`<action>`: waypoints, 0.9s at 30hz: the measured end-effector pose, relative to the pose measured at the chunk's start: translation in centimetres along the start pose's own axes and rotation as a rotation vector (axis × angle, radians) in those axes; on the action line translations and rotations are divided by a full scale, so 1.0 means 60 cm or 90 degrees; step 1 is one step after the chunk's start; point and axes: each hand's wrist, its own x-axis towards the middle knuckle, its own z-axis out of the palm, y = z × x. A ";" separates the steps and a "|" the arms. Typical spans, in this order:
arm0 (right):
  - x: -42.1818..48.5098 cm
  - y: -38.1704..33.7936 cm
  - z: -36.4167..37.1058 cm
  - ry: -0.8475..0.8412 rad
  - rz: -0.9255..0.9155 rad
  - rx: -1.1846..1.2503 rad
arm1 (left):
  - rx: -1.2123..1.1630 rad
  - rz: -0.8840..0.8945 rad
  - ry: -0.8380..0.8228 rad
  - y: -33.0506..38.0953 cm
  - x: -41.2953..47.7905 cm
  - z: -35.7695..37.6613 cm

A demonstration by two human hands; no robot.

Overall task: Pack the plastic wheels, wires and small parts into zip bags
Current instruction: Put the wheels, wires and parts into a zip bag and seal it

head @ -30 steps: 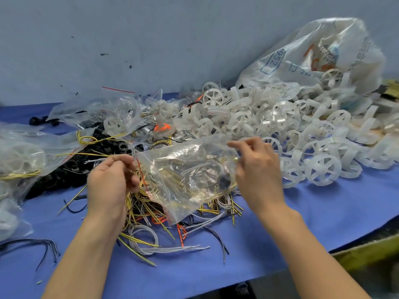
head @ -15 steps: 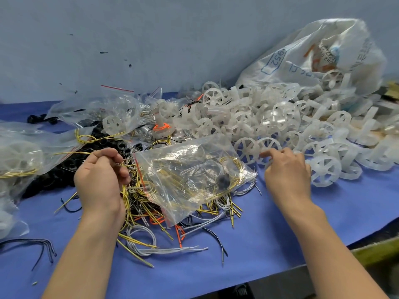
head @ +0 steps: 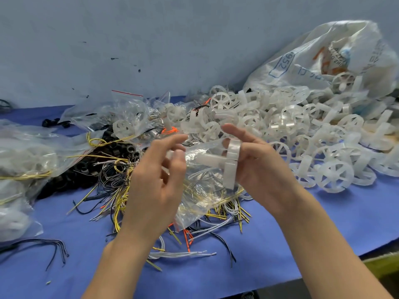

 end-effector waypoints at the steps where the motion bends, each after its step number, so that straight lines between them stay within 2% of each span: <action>1: 0.001 0.004 0.007 -0.034 0.017 0.009 | 0.025 0.014 -0.030 0.002 -0.002 0.001; 4: 0.003 0.017 0.024 -0.101 0.049 0.043 | -0.011 -0.015 -0.087 0.007 -0.006 -0.003; 8: 0.012 0.036 0.043 -0.079 0.041 0.041 | -0.238 -0.135 -0.196 -0.004 -0.007 -0.029; 10: 0.013 0.050 0.049 0.021 -0.036 -0.139 | -0.291 -0.205 -0.172 -0.030 -0.002 -0.063; 12: 0.010 0.066 0.053 0.116 -0.152 -0.395 | -0.345 -0.338 -0.069 -0.058 0.006 -0.102; 14: 0.004 0.084 0.064 0.112 -0.233 -0.603 | -0.355 -0.467 0.025 -0.087 0.009 -0.133; 16: -0.001 0.106 0.082 0.084 -0.290 -0.783 | -0.314 -0.522 0.015 -0.109 0.001 -0.150; 20: -0.006 0.142 0.110 0.058 -0.344 -1.028 | -0.289 -0.571 -0.127 -0.115 -0.016 -0.156; 23: -0.008 0.149 0.109 0.076 -0.339 -1.047 | -0.342 -0.602 -0.203 -0.107 -0.019 -0.157; 27: -0.005 0.139 0.104 0.113 -0.298 -0.887 | -0.419 -0.563 -0.260 -0.103 -0.025 -0.160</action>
